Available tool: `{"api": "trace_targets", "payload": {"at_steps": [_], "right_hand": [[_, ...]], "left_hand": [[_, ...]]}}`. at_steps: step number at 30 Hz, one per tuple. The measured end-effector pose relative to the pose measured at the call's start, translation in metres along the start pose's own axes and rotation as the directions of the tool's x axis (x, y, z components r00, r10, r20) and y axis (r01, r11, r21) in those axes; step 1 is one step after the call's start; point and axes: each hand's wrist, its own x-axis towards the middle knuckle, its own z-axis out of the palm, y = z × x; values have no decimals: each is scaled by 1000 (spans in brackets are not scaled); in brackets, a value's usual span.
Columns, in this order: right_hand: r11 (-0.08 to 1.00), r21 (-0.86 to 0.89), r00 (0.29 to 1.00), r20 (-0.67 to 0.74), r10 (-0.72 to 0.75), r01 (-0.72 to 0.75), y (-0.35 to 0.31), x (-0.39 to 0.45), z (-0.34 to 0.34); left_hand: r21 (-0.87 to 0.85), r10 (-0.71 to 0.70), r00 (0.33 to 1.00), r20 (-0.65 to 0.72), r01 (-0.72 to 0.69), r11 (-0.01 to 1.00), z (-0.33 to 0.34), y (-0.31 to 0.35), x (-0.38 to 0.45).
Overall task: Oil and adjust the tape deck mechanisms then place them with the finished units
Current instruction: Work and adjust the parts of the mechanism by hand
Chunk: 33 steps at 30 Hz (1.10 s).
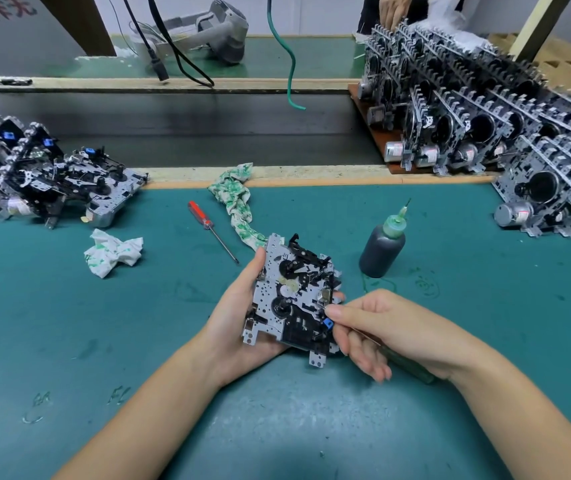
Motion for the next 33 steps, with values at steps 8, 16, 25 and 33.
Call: {"api": "trace_targets", "payload": {"at_steps": [8, 16, 25, 33], "right_hand": [[999, 36, 999, -48, 7, -5, 1, 0, 0], [1000, 7, 998, -52, 23, -23, 0, 1, -1], [999, -13, 997, -60, 42, -43, -3, -1, 3], [997, -65, 997, -69, 39, -43, -2, 0, 3]], "left_hand": [[-7, -2, 999, -32, 2, 1000, 1, 0, -2], [-27, -8, 999, -33, 8, 1000, 3, 0, -2], [-26, 1, 998, -64, -2, 1000, 10, 1, -5], [-16, 8, 998, -67, -9, 1000, 11, 1, -4]]}}
